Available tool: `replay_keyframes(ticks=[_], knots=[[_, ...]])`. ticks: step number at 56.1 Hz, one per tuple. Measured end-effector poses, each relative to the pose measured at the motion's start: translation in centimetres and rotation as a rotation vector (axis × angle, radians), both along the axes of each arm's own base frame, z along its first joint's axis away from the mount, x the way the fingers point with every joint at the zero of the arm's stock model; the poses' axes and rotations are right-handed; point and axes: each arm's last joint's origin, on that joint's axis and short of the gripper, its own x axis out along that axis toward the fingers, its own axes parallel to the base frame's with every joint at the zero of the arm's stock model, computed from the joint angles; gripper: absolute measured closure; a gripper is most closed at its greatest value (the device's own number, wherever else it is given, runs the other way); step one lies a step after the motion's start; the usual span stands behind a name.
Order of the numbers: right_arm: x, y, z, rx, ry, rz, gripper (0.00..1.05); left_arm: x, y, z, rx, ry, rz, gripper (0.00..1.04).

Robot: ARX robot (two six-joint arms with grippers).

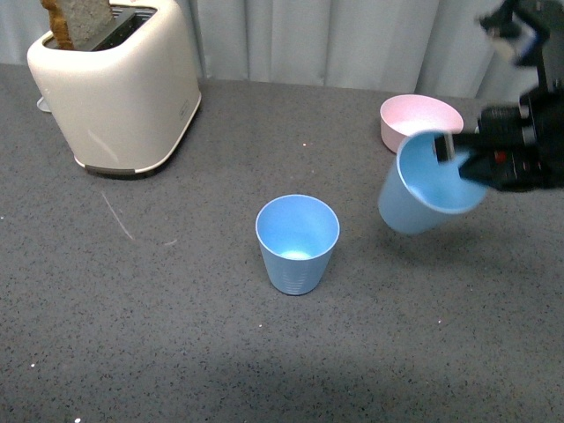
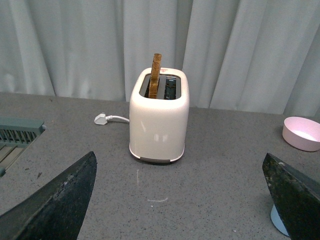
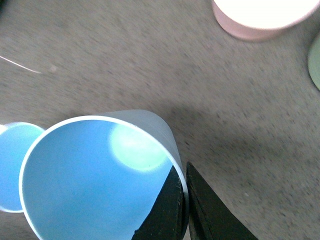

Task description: Stack blue cups with both arms

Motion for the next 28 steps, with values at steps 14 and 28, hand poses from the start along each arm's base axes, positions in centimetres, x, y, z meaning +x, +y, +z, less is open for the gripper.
replay_keyframes(ticks=[14,28], knots=[[-0.3,4.4,3.4,0.073,-0.031,0.133,1.04,0.0,0.0,0.0,0.000,0.000,0.000,0.07],[-0.8,7.6,1.9,0.029,0.017,0.192,1.04,0.0,0.0,0.0,0.000,0.000,0.000,0.07]])
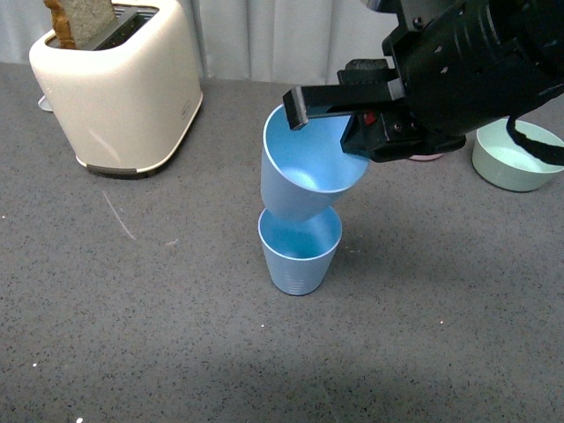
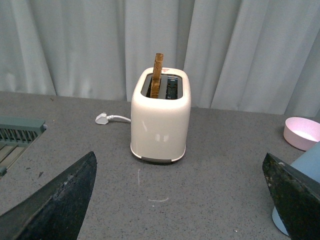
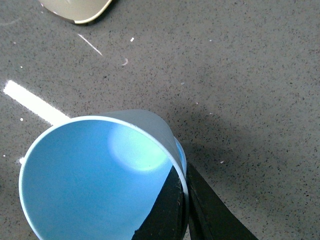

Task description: Stack blue cups with both arms

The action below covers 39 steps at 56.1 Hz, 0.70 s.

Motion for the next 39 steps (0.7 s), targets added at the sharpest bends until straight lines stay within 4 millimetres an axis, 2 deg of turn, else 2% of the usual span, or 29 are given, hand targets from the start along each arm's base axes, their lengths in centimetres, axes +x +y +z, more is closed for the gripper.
replay_keyframes(ticks=[10,28,35,39], knots=[[-0.16,0.59,-0.85,-0.028,0.019,0.005,1.04,0.00,0.00,0.00,0.000,0.000,0.000,0.07],[-0.27,0.87,-1.10,-0.035,0.025,0.008,1.04,0.00,0.00,0.00,0.000,0.000,0.000,0.07],[-0.31,0.85,-1.11,-0.027,0.035,0.007,0.86,0.00,0.00,0.00,0.000,0.000,0.000,0.07],[-0.36,0.69,-0.80,-0.017,0.024,0.002,0.71,0.00,0.00,0.00,0.000,0.000,0.000,0.07]])
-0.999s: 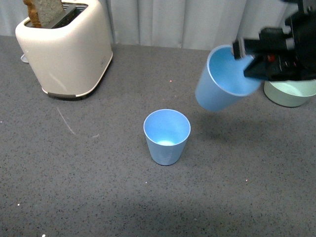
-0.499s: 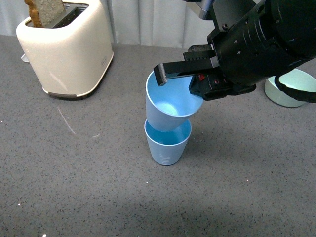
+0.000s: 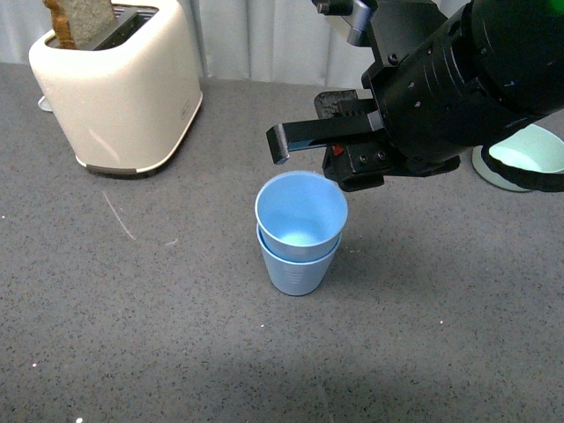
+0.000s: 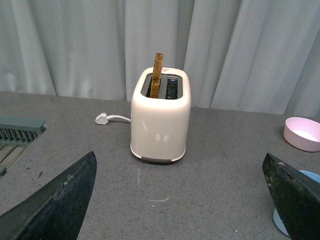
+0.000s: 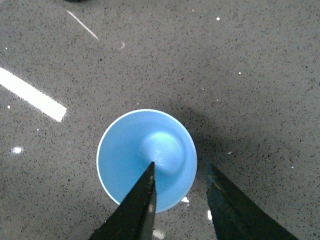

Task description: Stack blue cups with both arms

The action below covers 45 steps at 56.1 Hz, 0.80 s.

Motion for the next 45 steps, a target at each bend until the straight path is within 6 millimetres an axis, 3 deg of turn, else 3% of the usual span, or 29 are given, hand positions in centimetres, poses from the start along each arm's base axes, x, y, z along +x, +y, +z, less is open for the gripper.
replay_keyframes(ticks=[10,14,16,20,27,32,39,45], knots=[[-1.0,-1.0,2.9,0.036,-0.149,-0.032,0.32,0.0,0.0,0.0,0.000,0.000,0.000,0.07],[-1.0,-1.2,3.1,0.023,-0.204,-0.061,0.20,0.0,0.0,0.0,0.000,0.000,0.000,0.07],[-1.0,-1.5,2.4,-0.019,-0.381,-0.158,0.26,0.0,0.0,0.0,0.000,0.000,0.000,0.07],[-2.9,-4.1,0.6,-0.044,-0.693,-0.391,0.43,0.0,0.0,0.0,0.000,0.000,0.002,0.07],[-5.6,-7.8,1.9,0.062,-0.896,-0.490,0.65,0.0,0.0,0.0,0.000,0.000,0.003,0.07],[-7.1,-9.3,2.2,0.079,-0.929,-0.496,0.79,0.0,0.0,0.0,0.000,0.000,0.000,0.07],[-9.3,-11.4,1.0,0.057,-0.902,-0.484,1.04,0.0,0.0,0.0,0.000,0.000,0.000,0.07],[-10.8,-12.5,0.8,0.059,-0.905,-0.476,1.04,0.0,0.0,0.0,0.000,0.000,0.002,0.07]])
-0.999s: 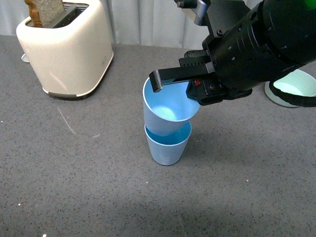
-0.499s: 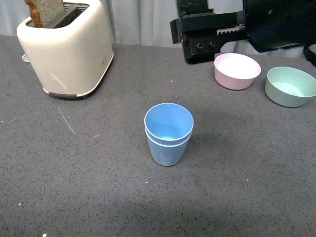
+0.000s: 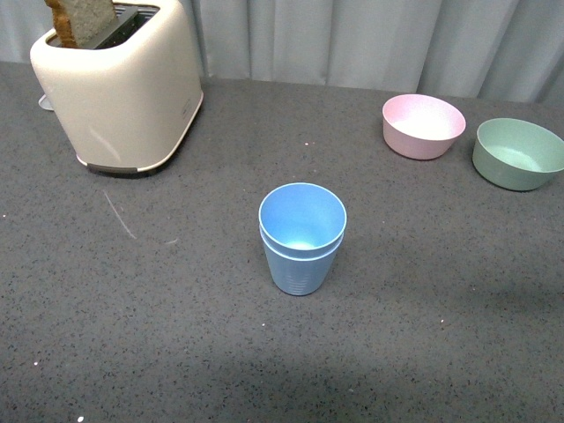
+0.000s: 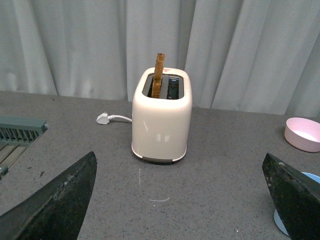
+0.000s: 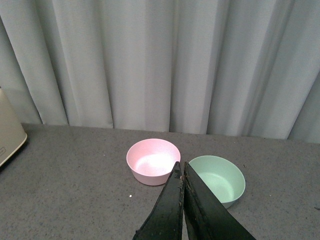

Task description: Stack blue cups with both arms

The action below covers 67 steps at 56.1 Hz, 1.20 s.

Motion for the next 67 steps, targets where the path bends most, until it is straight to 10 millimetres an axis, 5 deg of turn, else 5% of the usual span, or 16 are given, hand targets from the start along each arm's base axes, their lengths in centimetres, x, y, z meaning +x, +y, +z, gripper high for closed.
replay_keyframes(ticks=[29,67], knots=[[-5.5,-3.9,-1.1,0.003,0.001,-0.005,1.04,0.0,0.0,0.0,0.000,0.001,-0.002,0.07],[-8.4,-4.1,-0.5,0.004,-0.021,-0.010,1.04,0.0,0.0,0.0,0.000,0.001,-0.001,0.07]])
